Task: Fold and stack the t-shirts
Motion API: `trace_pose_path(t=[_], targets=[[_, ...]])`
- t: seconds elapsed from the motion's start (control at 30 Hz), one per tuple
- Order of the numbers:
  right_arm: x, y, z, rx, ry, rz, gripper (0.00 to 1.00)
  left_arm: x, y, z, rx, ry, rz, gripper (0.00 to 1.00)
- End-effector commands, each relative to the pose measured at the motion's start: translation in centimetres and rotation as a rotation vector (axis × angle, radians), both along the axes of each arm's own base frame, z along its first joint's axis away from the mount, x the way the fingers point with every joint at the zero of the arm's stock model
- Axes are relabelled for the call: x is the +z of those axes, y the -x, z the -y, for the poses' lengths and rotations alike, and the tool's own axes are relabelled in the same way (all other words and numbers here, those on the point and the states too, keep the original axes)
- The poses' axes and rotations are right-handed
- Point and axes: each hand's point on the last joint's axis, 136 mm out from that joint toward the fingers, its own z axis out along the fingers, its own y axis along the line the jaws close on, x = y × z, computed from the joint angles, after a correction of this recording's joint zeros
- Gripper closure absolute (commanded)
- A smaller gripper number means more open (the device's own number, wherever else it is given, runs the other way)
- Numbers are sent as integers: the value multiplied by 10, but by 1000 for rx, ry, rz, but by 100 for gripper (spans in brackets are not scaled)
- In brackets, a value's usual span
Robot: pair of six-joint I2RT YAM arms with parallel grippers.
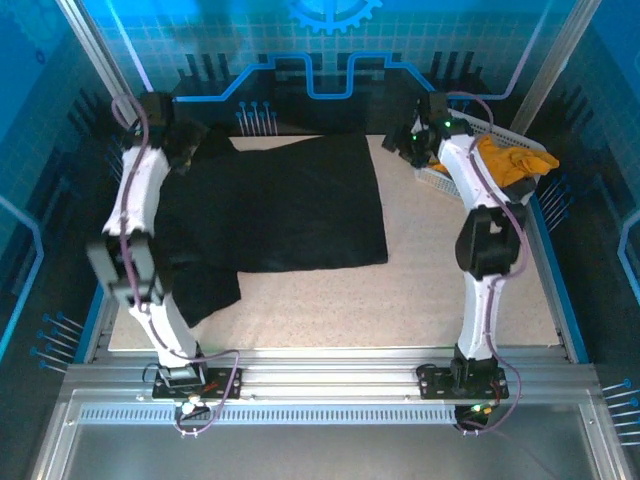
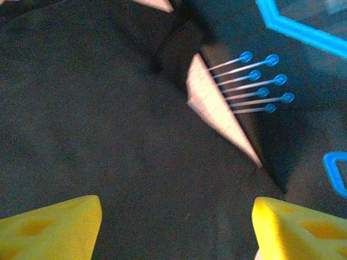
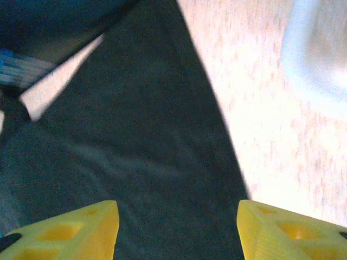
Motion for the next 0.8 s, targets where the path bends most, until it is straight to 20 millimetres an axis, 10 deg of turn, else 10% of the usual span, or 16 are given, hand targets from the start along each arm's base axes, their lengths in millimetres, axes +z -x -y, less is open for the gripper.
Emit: trace_pose_path(t=[0.0,0.33,0.77], targets=[[-7,31,-26,22,-12,17,43,-86,62,-10,66,61,-223,33],[-135,119,-61,57,53,-393,50,-199,135,22,-24,160,-550,39],[-176,153,24,-102,227,-665,51,-248,180,130,-209,261,-708,38]])
